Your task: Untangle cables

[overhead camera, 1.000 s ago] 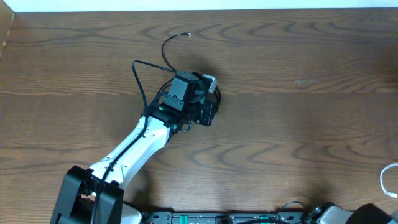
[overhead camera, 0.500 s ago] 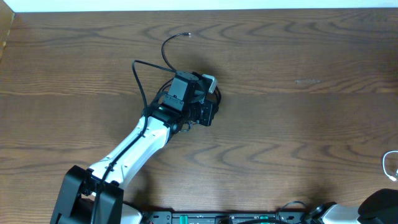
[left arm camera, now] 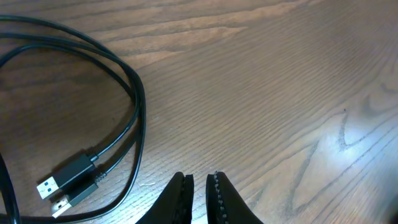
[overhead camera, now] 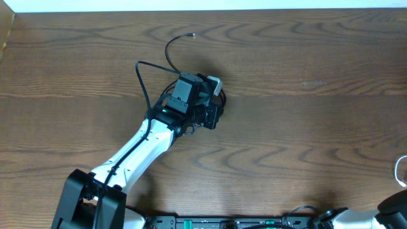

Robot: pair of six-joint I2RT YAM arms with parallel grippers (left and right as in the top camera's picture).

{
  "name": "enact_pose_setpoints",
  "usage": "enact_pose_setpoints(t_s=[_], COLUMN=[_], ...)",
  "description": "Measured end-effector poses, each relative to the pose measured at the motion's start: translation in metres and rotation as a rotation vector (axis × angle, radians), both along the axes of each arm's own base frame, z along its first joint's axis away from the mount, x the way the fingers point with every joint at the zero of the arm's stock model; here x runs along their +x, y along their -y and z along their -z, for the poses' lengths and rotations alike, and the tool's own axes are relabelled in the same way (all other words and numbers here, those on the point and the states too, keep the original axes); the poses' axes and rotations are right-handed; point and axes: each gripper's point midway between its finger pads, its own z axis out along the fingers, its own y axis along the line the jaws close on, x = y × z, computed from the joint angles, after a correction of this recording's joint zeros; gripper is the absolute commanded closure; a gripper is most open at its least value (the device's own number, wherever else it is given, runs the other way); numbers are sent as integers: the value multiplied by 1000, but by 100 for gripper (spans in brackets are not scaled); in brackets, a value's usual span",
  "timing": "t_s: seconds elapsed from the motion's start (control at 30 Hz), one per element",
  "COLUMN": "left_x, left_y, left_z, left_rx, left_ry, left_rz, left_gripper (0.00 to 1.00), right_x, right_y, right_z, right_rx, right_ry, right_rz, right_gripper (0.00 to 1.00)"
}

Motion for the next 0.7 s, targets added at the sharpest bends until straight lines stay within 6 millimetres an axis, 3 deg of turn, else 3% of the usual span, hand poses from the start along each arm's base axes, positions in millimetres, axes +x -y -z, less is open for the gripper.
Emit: enact_pose_setpoints(t_s=[0.13,0.27,0.7], left_x=[0,0,1], left_y=[0,0,0], left_z=[0,0,0], left_rx=[3,4,7], left_ry=[4,4,16], left_rz=[2,2,12], left_gripper=[86,86,85], right_x=[-8,-4,17], right_y=[13,25,61], right_z=[6,23,117], right_rx=[3,36,196], right_ry=[57,79,14], right_rz=[40,45,40], right_gripper=[99,99,99])
